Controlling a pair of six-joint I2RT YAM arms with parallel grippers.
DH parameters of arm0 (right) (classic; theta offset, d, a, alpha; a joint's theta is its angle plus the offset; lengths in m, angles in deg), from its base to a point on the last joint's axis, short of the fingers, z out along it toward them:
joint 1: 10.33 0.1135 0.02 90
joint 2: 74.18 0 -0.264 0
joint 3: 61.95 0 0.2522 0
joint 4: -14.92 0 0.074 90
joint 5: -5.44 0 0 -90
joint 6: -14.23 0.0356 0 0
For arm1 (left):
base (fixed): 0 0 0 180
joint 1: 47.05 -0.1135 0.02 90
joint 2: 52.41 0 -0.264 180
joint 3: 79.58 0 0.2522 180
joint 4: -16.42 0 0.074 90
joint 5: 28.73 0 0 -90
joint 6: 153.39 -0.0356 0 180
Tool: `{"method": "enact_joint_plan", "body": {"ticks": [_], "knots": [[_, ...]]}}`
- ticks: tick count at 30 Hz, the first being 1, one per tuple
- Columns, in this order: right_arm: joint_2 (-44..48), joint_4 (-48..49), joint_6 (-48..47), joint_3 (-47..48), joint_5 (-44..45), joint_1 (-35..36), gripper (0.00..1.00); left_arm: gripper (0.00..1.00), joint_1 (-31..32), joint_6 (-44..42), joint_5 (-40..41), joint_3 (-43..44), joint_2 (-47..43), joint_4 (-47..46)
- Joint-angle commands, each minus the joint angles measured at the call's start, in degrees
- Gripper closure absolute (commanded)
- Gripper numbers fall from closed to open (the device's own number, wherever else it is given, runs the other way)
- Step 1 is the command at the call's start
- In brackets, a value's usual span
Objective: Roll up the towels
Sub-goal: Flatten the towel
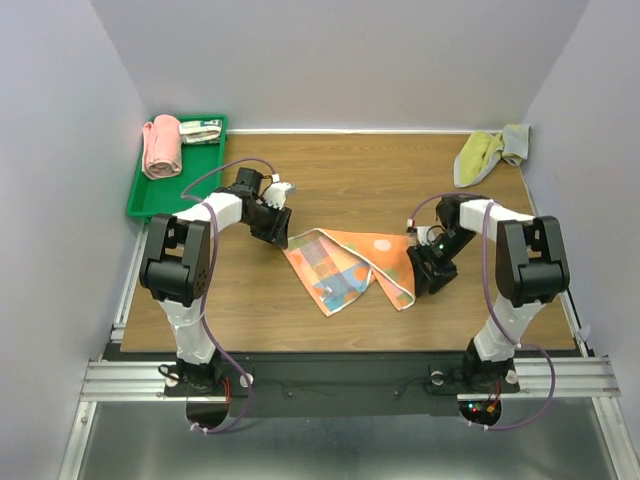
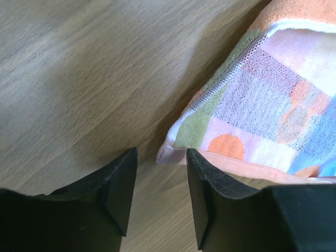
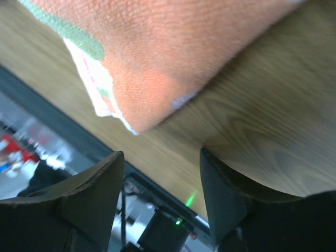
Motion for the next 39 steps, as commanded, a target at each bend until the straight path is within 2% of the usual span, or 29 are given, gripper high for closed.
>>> {"method": "enact_joint_plan", "body": {"ticks": [1, 6, 12, 13, 14, 15, 16, 22, 25, 34, 37, 39], "knots": [[-3.78, -1.3, -2.27, 0.98, -2.4, 1.18, 0.36, 0.5, 0.41, 0.66, -2.38, 1.78, 1.94, -0.55], [-5.89, 2.47, 0.8, 1.59, -2.66, 2.5, 0.36, 0.55, 0.41, 1.53, -4.22, 2.57, 3.17, -1.43], [-8.27, 6.69, 5.11, 4.49, -3.03, 2.59, 0.58, 0.74, 0.33, 1.8, -4.76, 4.41, 4.49, -1.26], [-7.92, 7.22, 5.73, 4.84, -2.24, 2.5, 0.65, 0.75, 0.33, 1.71, -4.67, 4.5, 4.57, -1.08], [-7.14, 7.58, 6.43, 5.28, -0.49, 2.5, 0.78, 0.76, 0.33, 1.8, -4.67, 4.59, 4.57, -1.0], [-6.61, 8.01, 6.7, 5.98, 0.14, 2.5, 0.86, 0.79, 0.24, 1.71, -4.67, 4.42, 4.31, -0.82], [-5.9, 8.11, 6.87, 6.25, 0.84, 2.41, 1.0, 0.8, 0.24, 1.8, -4.84, 4.33, 4.05, -0.56], [2.09, 8.55, 6.44, 8.62, 5.68, 1.1, 1.0, 0.85, -0.2, 1.1, -4.15, 1.34, -0.08, -0.47], [5.7, 7.5, 3.73, 10.46, 10.23, 0.92, 0.99, 1.0, -0.38, 0.57, -2.04, 0.46, -2.8, -0.03], [11.15, 2.3, -7.61, 15.21, 22.98, 0.92, 0.99, 1.0, -0.99, -4.43, 2.88, 1.95, -9.04, 4.53], [8.88, 1.96, -9.03, 22.05, 23.53, 0.92, 0.99, 1.0, -0.73, -6.28, 5.08, 3.27, -9.67, 6.12], [3.79, -0.49, -8.86, 26.7, 21.95, 1.27, 0.99, 1.0, -0.38, -7.17, 5.44, 4.85, -8.26, 7.09]]}}
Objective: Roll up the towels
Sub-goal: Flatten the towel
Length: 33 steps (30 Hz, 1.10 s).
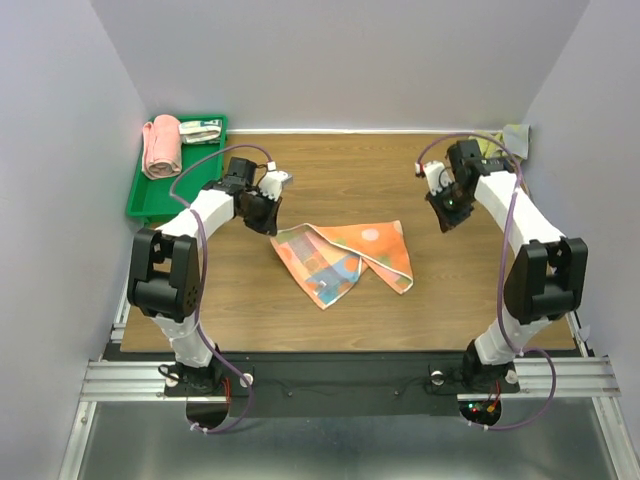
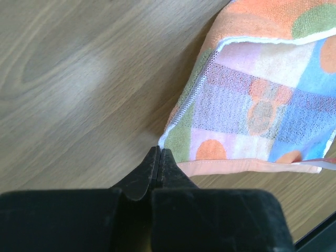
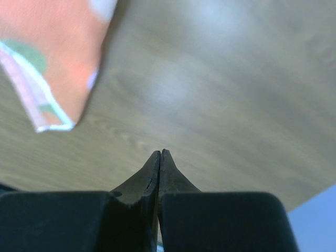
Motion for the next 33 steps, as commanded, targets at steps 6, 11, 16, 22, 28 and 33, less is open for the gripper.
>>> {"method": "enact_joint_plan", "body": {"ticks": [6, 11, 16, 22, 28, 33], "knots": [[-5.98, -5.66, 5.29, 4.78, -14.89, 0.33, 0.29, 1.0, 0.15, -1.78, 1.85, 4.58, 2.27, 3.6], [2.72, 5.24, 16.28, -8.86, -17.72, 0.42, 0.42, 1.0, 0.15, -0.2, 0.18, 4.58, 3.24, 2.54], [11.08, 17.46, 25.51, -19.94, -16.77, 2.34, 0.42, 1.0, 0.15, 0.5, 0.09, 3.88, 3.15, 2.37], [6.96, 20.98, 26.05, -26.98, -15.71, 5.6, 0.42, 1.0, 0.15, 0.86, -0.08, 3.17, 2.71, 2.19], [1.51, 23.54, 28.51, -27.07, -16.84, 7.71, 0.43, 1.0, 0.15, 0.51, 0.79, 3.96, 3.06, 2.63], [-1.65, 25.02, 30.88, -24.88, -13.34, 8.06, 0.57, 1.0, 0.15, 1.47, 0.45, 3.52, 3.41, 1.4]]}}
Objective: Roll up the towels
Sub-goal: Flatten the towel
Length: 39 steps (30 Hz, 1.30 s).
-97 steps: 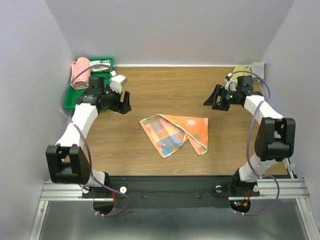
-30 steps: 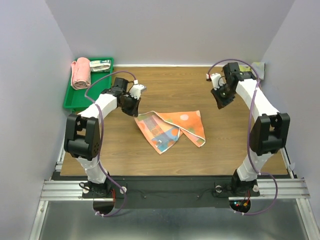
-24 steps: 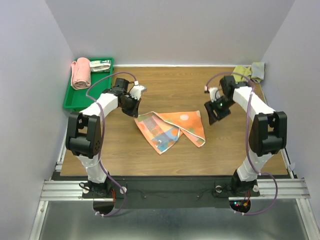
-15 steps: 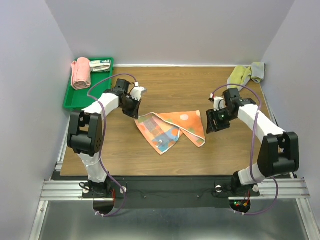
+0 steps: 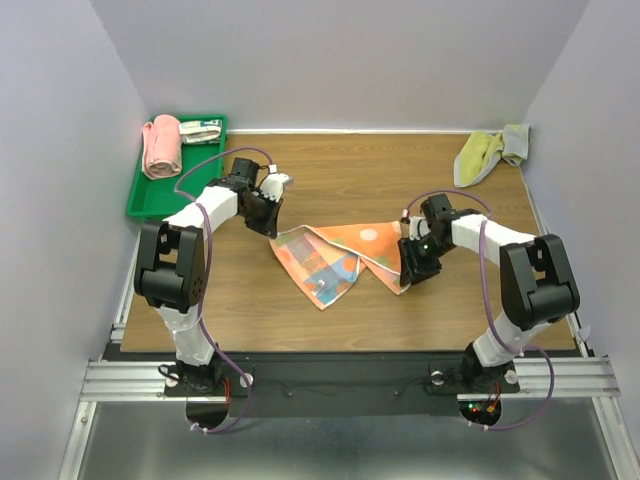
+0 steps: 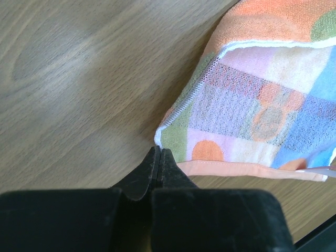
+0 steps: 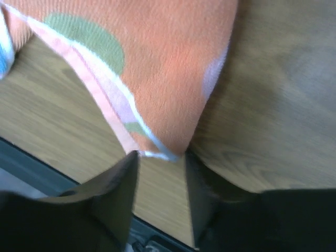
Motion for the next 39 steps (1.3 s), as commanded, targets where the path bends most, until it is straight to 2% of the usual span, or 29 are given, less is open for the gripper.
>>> {"method": "enact_joint_plan", "body": {"ticks": [1, 4, 5, 11, 19, 22, 27, 33, 39], "knots": [[-3.62, 5.21, 2.88, 2.36, 3.48, 0.85, 0.65, 1.0, 0.13, 1.06, -1.0, 0.97, -0.76, -0.63], [-5.56, 5.12, 3.76, 4.82, 4.62, 0.85, 0.88, 1.0, 0.13, 1.32, -0.65, 1.41, -0.5, -0.81], [-5.48, 5.04, 3.77, 5.26, 5.15, 0.94, 0.99, 1.0, 0.04, 1.32, -0.56, 1.49, -0.58, -0.9], [2.68, 2.31, -3.69, 10.78, 14.28, -0.99, 0.99, 1.0, -0.84, 0.62, 1.28, 5.44, -2.6, 0.41], [9.98, -1.64, -22.59, 25.99, 27.38, -3.63, 0.99, 1.0, -1.46, -3.24, 5.05, 18.44, -6.91, 5.77], [11.74, -2.78, -28.83, 28.9, 29.76, -3.72, 0.99, 1.0, -1.46, -5.0, 5.86, 19.68, -9.54, 7.62], [18.59, -10.5, -38.15, 30.93, 29.32, -3.72, 0.99, 1.0, -1.37, -10.8, 5.24, 17.32, -18.93, 12.28], [30.01, -16.92, -46.05, 28.12, 27.75, -3.72, 0.99, 1.0, -1.28, -15.02, 3.49, 7.65, -35.44, 13.42], [33.46, -23.0, -51.86, 28.12, 25.54, -3.72, 0.99, 1.0, -1.28, -18.27, 1.99, 3.95, -43.82, 17.73]]}}
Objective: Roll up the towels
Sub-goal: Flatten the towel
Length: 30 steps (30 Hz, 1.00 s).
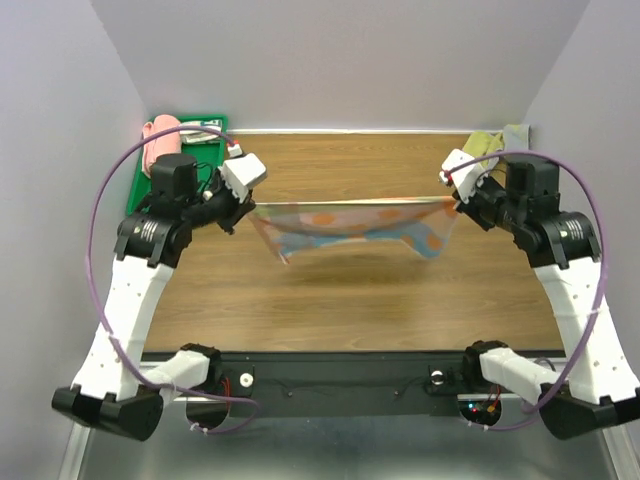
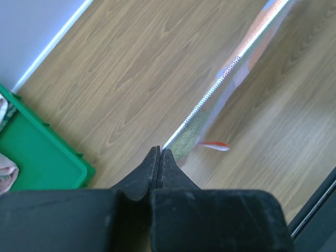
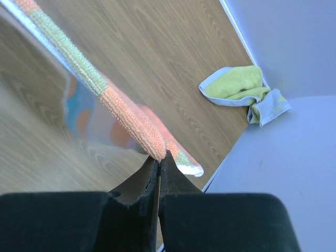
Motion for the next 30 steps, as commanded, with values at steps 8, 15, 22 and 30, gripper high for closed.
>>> {"method": "enact_joint_plan", "body": {"ticks": [8, 15, 22, 30], "knots": [[-18.67, -0.67, -8.71, 0.22, 5.0, -1.38, 0.99, 1.0, -1.54, -4.93, 9.59, -1.58, 9.55, -0.64], [-44.6, 3.3, -2.06, 15.84, 1.21, -1.12, 0.31, 0.93, -1.72, -0.37, 15.47, 5.62, 33.6, -9.88], [-48.28, 3.3, 7.02, 25.37, 2.72, -3.31, 0.0, 0.44, -4.35, 5.54, 16.64, 14.87, 41.83, -9.88], [-39.3, -1.36, 9.57, 5.51, -8.18, -3.31, 0.33, 0.48, -4.27, 0.89, 8.64, 2.39, 30.86, -6.81]]}}
